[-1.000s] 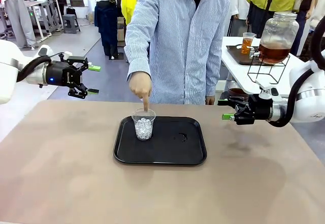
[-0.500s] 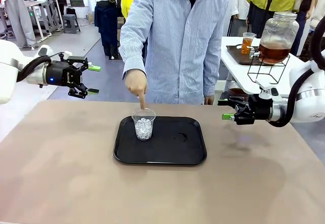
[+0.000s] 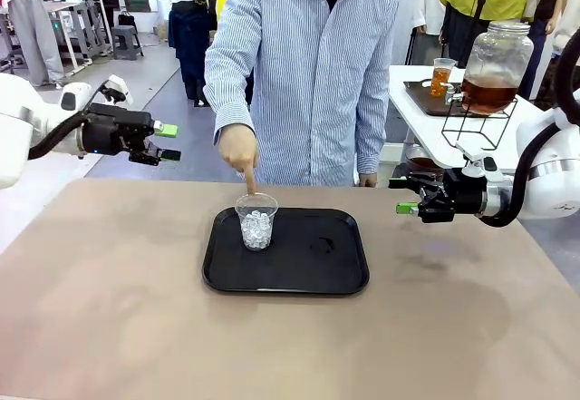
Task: Pour the drink into the iced cup.
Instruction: Pick up the iced cup indicated by the human and present it to them.
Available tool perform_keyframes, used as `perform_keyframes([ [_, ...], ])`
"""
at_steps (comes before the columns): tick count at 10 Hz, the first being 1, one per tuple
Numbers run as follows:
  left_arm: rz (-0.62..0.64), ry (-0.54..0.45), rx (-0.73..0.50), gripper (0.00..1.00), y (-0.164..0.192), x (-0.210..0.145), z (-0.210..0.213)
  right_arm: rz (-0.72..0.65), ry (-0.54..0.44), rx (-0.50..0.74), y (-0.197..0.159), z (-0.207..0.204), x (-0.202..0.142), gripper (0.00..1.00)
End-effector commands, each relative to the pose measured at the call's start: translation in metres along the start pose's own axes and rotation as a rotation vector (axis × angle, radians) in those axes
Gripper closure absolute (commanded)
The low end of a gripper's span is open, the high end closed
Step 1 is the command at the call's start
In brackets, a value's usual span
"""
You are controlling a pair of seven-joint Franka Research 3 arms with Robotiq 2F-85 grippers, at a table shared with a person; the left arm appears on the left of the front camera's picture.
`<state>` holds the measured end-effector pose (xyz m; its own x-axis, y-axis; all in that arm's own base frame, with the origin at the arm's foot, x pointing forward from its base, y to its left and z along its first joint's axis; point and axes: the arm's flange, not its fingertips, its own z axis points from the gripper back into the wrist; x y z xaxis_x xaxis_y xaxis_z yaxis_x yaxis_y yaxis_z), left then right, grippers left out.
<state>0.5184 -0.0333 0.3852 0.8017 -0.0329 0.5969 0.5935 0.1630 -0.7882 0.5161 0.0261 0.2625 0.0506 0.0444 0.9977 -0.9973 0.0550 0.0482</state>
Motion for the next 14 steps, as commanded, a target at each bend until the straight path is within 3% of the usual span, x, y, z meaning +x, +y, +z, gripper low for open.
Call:
perform_keyframes([
  [1, -0.128, -0.013, -0.091, 0.0, 0.01, -0.016, 0.003, -0.002, 0.001, 0.001, -0.001, -0.001, 0.003, 0.0],
  [2, -0.175, 0.009, -0.086, 0.0, 0.012, -0.02, 0.002, -0.002, 0.001, 0.001, -0.001, -0.001, 0.003, 0.0],
  [8, -0.158, 0.012, -0.053, 0.0, 0.011, -0.015, -0.001, -0.002, 0.001, 0.001, -0.001, -0.001, 0.003, 0.0],
  [10, -0.439, -0.019, -0.145, 0.0, 0.022, -0.02, -0.007, -0.002, 0.001, 0.001, -0.001, -0.001, 0.003, 0.0],
  [12, -0.726, 0.004, -0.089, 0.0, 0.034, -0.03, -0.01, -0.002, 0.001, 0.001, -0.001, -0.001, 0.003, 0.0],
  [14, -0.884, -0.021, -0.019, 0.0, 0.046, -0.043, -0.015, -0.002, 0.001, 0.001, -0.001, -0.001, 0.003, 0.0],
])
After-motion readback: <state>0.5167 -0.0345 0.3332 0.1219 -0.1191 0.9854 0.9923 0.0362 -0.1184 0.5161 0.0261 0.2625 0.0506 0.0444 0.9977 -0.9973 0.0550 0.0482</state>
